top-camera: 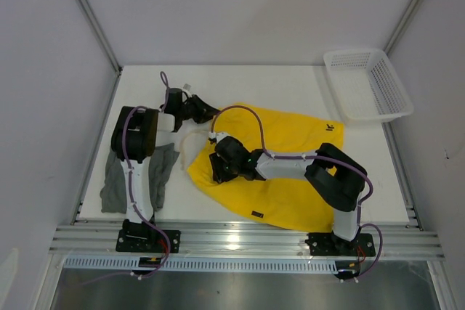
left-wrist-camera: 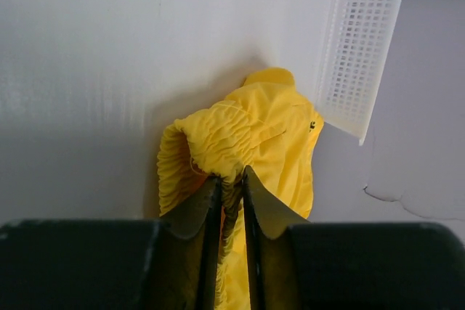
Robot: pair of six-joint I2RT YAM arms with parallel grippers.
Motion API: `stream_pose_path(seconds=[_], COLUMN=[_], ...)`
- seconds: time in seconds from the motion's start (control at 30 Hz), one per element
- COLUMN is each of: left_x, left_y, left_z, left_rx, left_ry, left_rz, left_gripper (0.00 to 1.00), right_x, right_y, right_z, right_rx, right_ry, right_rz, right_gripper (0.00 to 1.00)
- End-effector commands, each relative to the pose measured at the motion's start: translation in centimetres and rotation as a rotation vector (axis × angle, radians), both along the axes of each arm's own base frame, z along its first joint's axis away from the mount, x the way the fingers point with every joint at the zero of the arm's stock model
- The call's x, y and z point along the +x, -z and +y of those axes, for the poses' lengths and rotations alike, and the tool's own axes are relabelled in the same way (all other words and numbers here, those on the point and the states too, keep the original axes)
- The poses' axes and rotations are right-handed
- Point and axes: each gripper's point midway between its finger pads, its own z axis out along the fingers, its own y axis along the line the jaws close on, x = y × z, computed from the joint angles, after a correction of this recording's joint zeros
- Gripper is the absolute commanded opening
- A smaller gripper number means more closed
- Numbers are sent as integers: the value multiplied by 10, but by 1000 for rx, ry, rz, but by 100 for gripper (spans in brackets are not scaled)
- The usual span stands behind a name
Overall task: Fold and stack the shorts
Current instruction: Flatten the shorts out
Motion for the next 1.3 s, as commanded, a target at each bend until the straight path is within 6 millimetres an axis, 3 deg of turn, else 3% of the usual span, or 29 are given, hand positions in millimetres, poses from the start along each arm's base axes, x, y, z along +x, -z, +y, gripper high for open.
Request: stream_pose_path(seconds=[0.0, 0.07, 0.13, 0.17, 0.3, 0.33, 0.47, 0.5, 0.53, 0.6, 0.63, 0.67, 0.7, 0.77, 0.83, 0.87, 0.93, 0.97, 1.03, 1.13, 1.17, 1.23, 1.27], left_x=[28, 32, 36, 38, 42, 43, 38, 40, 28, 24, 13, 10, 2, -4, -7, -9, -8, -8, -9, -12, -12, -13, -15], left_y=[-34, -40, -44, -46, -52, -62, -64, -66, -53, -71, -57, -73, -65, -63, -68, -67, -66, -66, -62, -60, -59, -58, -56], left_z=[-6, -8, -12, -11, 6, 11, 41, 52, 58, 71, 78, 83, 87, 95, 100, 101, 101, 99, 98, 98, 98, 98, 98], left_rx=[-56, -81, -90, -92, -67, -62, -27, -13, 3, 20, 54, 65, 92, 143, 169, 175, 175, 169, 162, 159, 159, 163, 164], left_ry=[-28, -29, -24, -26, -77, -91, -181, -224, -246, -296, -329, -350, -364, -396, -419, -421, -416, -409, -404, -409, -408, -406, -404], left_rz=[-164, -176, -186, -191, -196, -220, -208, -215, -180, -212, -184, -217, -178, -175, -179, -177, -171, -168, -153, -143, -140, -129, -121], left_gripper=[15, 2, 0, 0, 0, 0, 0, 0, 0, 0, 0, 0, 0, 0, 0, 0, 0, 0, 0, 0, 0, 0, 0], right_x=[-11, -14, -18, -17, -11, -5, 26, 43, 55, 69, 70, 71, 70, 59, 43, 37, 15, 18, 11, 5, 2, 3, 2], right_y=[-3, -2, -1, -2, 1, 3, -7, -5, -14, -23, -32, -44, -52, -73, -85, -94, -97, -104, -95, -97, -85, -90, -80], right_z=[6, 3, -1, -5, -29, -38, -58, -68, -67, -67, -64, -57, -53, -41, -30, -23, -8, -4, 0, 13, 15, 27, 31], right_rx=[24, 18, 8, -5, -87, -113, -87, -98, -95, -79, -53, -27, -11, 14, 5, 17, 7, -5, -72, -138, -188, -197, -227], right_ry=[-69, -91, -108, -116, -112, -88, -62, -30, -25, -17, -41, -56, -68, -94, -111, -107, -135, -93, -74, -53, -53, -46, -50], right_rz=[-8, -11, -14, -30, -61, -74, -80, -75, -85, -94, -92, -110, -119, -138, -158, -168, -168, -198, -214, -277, -285, -317, -326], right_gripper=[39, 33, 30, 23, 9, 7, 6, 6, 7, 11, 21, 27, 30, 39, 58, 62, 75, 79, 86, 88, 88, 88, 88])
